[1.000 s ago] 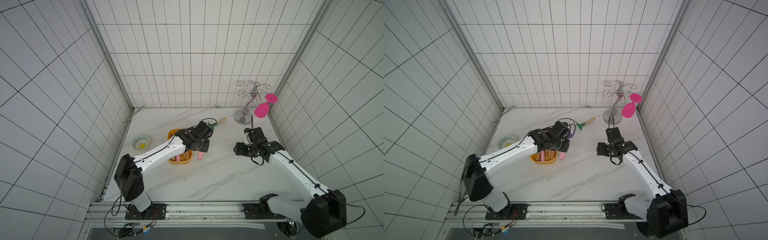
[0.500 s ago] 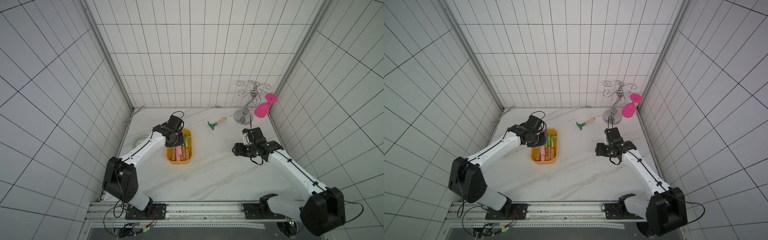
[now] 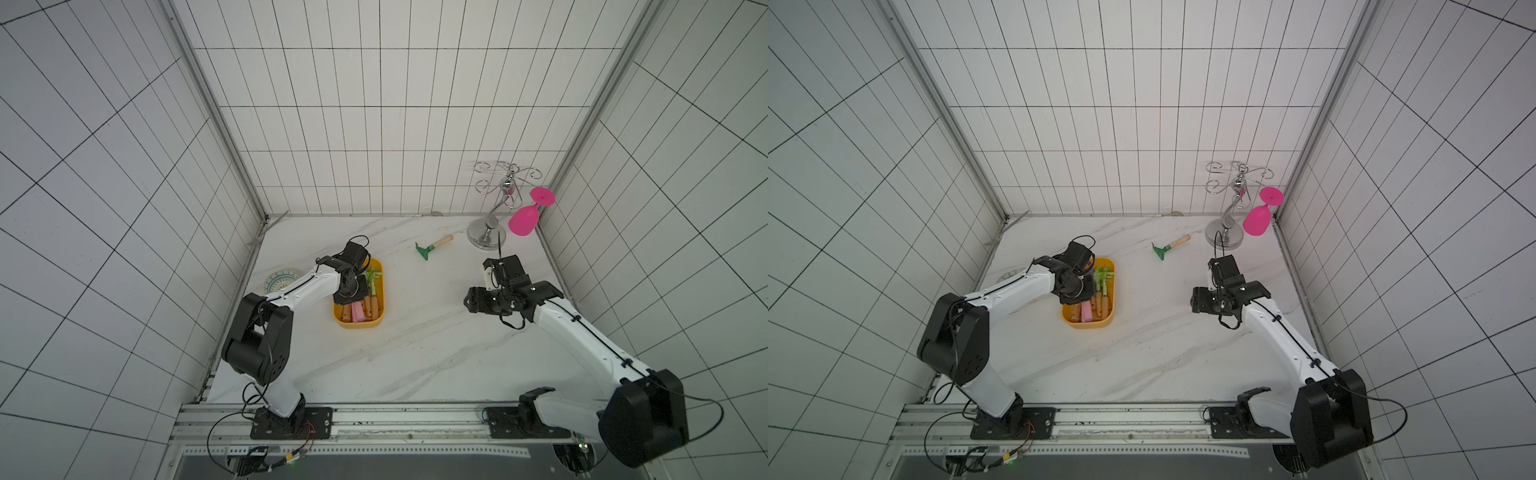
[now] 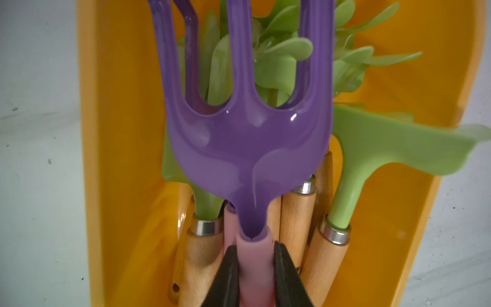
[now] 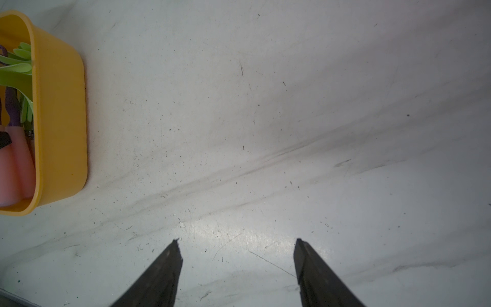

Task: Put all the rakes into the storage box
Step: Place the rake in the storage box.

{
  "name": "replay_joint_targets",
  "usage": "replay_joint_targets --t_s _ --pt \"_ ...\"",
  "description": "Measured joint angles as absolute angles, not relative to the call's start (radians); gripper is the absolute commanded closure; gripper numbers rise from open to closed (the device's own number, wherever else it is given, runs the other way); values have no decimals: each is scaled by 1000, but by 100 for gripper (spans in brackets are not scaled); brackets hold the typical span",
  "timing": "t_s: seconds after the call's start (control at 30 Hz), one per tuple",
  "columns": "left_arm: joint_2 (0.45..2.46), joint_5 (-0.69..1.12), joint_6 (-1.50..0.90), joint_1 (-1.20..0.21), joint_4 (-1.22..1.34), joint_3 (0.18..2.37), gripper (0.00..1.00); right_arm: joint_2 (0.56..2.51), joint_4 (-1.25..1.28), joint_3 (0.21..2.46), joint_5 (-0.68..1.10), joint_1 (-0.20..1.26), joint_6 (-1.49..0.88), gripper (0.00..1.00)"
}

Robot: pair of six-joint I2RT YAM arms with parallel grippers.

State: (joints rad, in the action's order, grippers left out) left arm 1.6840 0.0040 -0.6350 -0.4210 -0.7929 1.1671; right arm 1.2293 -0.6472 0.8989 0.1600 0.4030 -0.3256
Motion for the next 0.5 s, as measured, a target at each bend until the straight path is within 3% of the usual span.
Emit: replay_joint_targets --t_s 0.27,0.4,0.5 --pt "1681 18 -650 -419 -771 1159 76 1274 -646 899 159 403 -325 30" --pt "1657 26 -664 -419 -768 1119 51 1287 -638 899 157 403 -326 30" --pt "1642 36 -665 -422 -770 1111 40 1314 -622 899 160 403 -329 30"
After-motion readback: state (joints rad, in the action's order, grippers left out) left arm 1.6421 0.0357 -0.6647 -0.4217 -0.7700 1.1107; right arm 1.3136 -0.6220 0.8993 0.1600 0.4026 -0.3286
